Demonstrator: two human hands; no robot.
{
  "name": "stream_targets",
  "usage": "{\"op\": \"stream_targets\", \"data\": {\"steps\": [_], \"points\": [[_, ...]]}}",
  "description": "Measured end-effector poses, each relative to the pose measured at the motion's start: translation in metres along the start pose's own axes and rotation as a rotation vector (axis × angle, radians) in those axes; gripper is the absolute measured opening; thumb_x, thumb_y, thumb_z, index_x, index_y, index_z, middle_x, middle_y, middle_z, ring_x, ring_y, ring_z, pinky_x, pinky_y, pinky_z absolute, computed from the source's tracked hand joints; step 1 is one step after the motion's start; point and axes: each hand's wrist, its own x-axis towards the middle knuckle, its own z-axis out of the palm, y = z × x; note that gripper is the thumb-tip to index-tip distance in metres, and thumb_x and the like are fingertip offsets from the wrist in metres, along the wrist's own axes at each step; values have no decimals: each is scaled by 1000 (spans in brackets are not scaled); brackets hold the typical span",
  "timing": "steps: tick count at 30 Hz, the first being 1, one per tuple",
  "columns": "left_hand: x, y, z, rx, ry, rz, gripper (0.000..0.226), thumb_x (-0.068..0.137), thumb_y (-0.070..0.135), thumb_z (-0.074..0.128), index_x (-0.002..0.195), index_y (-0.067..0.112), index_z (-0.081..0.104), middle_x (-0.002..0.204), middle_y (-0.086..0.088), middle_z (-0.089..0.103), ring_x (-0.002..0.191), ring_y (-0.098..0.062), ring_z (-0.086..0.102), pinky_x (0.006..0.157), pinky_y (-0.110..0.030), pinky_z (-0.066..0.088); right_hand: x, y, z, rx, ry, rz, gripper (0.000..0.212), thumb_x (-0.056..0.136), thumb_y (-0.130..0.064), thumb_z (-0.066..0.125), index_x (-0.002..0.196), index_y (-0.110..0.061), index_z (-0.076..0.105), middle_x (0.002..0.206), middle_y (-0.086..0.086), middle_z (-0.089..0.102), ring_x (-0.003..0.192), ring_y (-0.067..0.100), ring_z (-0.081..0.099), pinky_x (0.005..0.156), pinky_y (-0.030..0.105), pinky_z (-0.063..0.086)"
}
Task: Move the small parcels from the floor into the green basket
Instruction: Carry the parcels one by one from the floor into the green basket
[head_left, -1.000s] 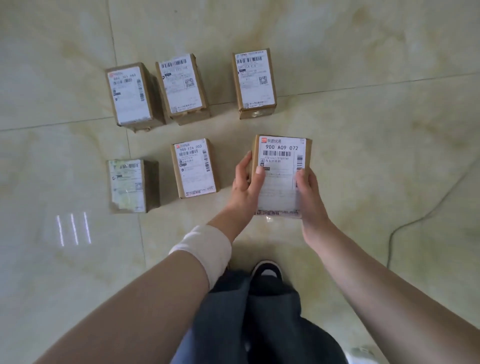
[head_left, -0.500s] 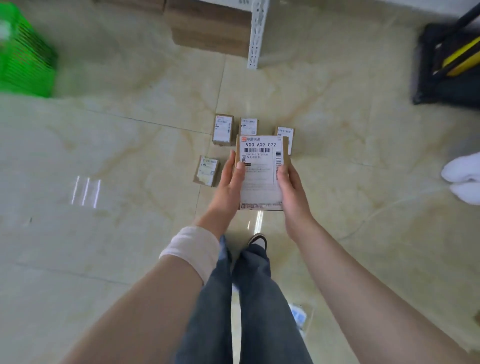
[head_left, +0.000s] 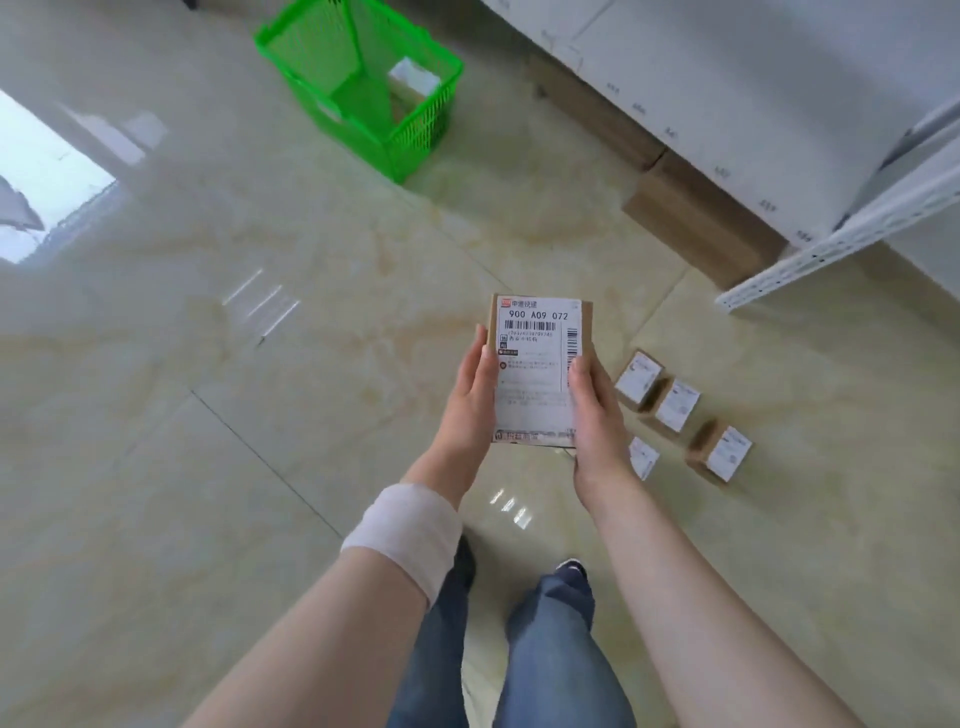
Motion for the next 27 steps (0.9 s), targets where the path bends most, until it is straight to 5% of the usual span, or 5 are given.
{"op": "stream_targets", "data": {"steps": [7,13,27], "points": [[55,64,-109,-79,109,-3,50,97,45,31,145,34,26,146,11,39,124,-4,41,100,-23,32,50,-23,136,13,-74,36,53,91,-46,49,139,-25,43,128,3,63,112,23,63,93,45,53],[129,130,-177,-94,161,-12,52,95,48,32,145,33,29,149,9,38,135,-10,38,115,-33,28,115,-65,236,-6,-87,31,72,76,-53,54,140,-20,43,131,4,60,115,20,62,95,42,52],[304,284,-349,-94,189,-3,52,96,39,39,145,23,32,149,3,40,134,-11,40,106,-24,31,254,-155,471,-10,-94,84,48,94,-38,47,138,-18,44,131,9,60,115,26,61,87,38,54]]}}
